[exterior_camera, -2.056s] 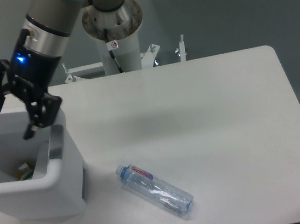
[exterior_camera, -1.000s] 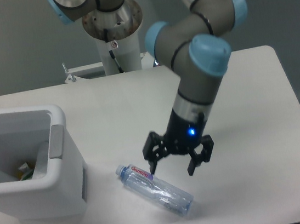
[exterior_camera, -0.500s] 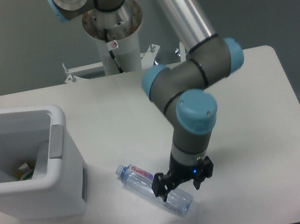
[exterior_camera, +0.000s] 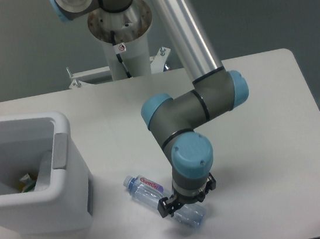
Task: Place the trash in the trash can
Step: 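Lower onto the bottle, grasp it and lift it upright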
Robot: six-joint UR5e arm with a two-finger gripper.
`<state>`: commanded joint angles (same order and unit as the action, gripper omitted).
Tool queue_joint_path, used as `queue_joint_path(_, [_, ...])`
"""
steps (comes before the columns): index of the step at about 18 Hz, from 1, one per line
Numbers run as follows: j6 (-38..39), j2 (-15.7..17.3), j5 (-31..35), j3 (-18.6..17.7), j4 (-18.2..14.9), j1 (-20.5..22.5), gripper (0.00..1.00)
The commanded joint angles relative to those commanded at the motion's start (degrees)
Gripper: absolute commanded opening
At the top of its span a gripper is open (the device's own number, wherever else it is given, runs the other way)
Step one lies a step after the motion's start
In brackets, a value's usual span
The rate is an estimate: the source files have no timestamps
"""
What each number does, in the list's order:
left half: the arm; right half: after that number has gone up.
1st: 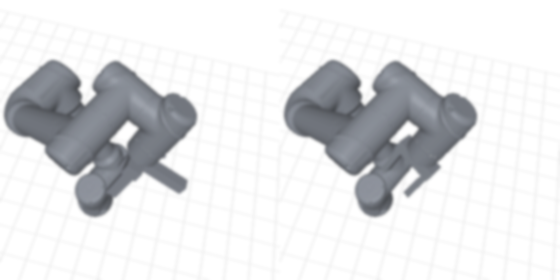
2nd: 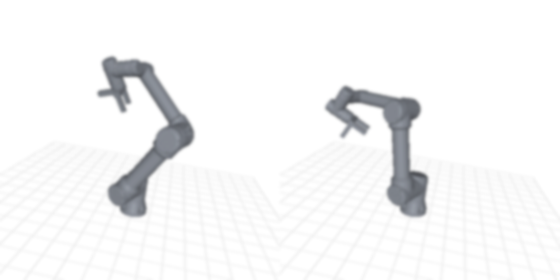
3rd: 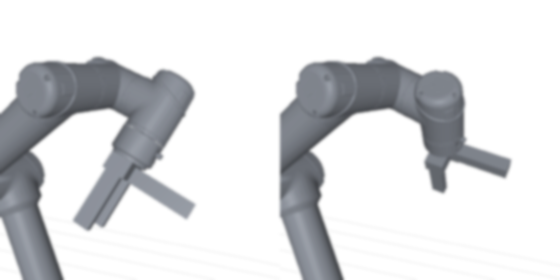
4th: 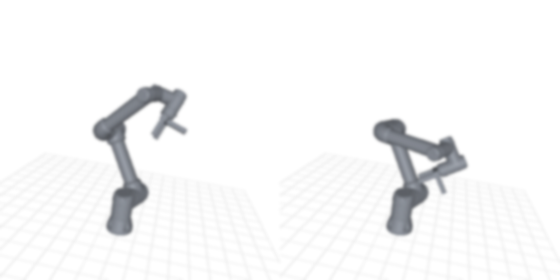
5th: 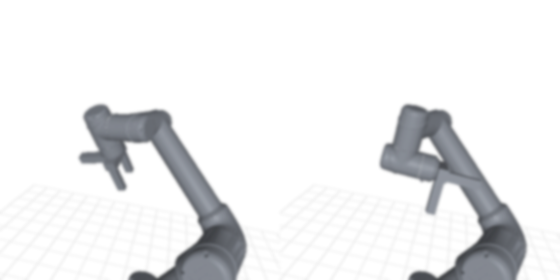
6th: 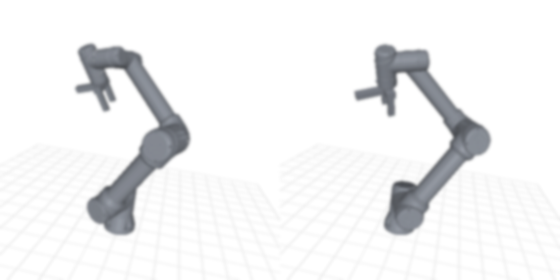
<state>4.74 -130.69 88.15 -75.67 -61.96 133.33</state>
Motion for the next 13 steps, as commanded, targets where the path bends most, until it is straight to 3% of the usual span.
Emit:
queue_joint_path(11, [0.9,-2.8,1.3,0.8,0.5,-1.1,1.0])
queue_joint_path(13, [0.9,-2.9,1.2,1.3,0.5,-1.1,0.9])
